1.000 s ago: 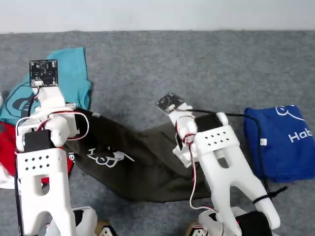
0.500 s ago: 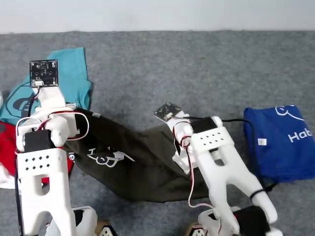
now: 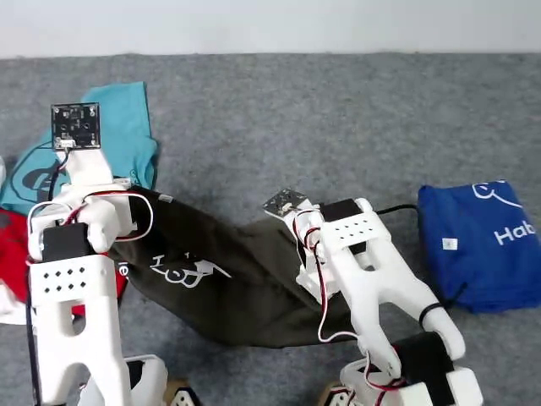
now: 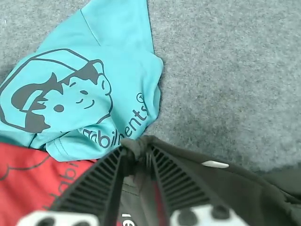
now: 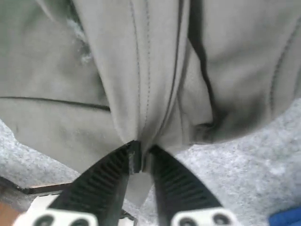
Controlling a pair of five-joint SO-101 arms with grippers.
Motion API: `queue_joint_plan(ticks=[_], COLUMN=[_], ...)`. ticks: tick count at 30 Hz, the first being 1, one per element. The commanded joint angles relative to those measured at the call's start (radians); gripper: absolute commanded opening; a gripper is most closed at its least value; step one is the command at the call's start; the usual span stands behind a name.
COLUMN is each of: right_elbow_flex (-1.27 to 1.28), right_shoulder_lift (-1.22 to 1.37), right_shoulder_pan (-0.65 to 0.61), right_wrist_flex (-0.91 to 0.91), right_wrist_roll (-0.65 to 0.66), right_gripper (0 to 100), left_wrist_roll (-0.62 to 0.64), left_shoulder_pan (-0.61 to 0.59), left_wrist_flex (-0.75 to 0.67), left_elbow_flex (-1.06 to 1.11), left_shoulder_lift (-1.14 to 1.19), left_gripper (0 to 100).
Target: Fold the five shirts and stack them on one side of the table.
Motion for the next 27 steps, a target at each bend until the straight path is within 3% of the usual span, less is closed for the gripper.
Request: queue_joint_plan(ticks=[1,10,20,27], right_elbow_flex=[-0.072,-0.27,-0.612,-0.888], right_shoulder_lift=[-0.001,-0.271,-0.605,-0.636], right_shoulder_pan=[-0.007,0.021,0.328,0.371], right_wrist_flex=[0.019,0.145,0.171,0.153], right_wrist_roll=[0.026,0.032,0.014,-0.092], right_gripper=[0.8,1.1,1.1,1.0], left_wrist_roll=[0.003,0.003,0.003,0.003], left_shoulder_pan=[0.009,0.009,0.009,0.06], left_wrist_flex=[-0.014,-0.011,0.061,0.198], left_elbow_flex=[-0.004,-0.005,-0.16,-0.358], left_shoulder_lift=[-0.02,-0.026,-0.028,-0.028], left_gripper=[1,1,1,1])
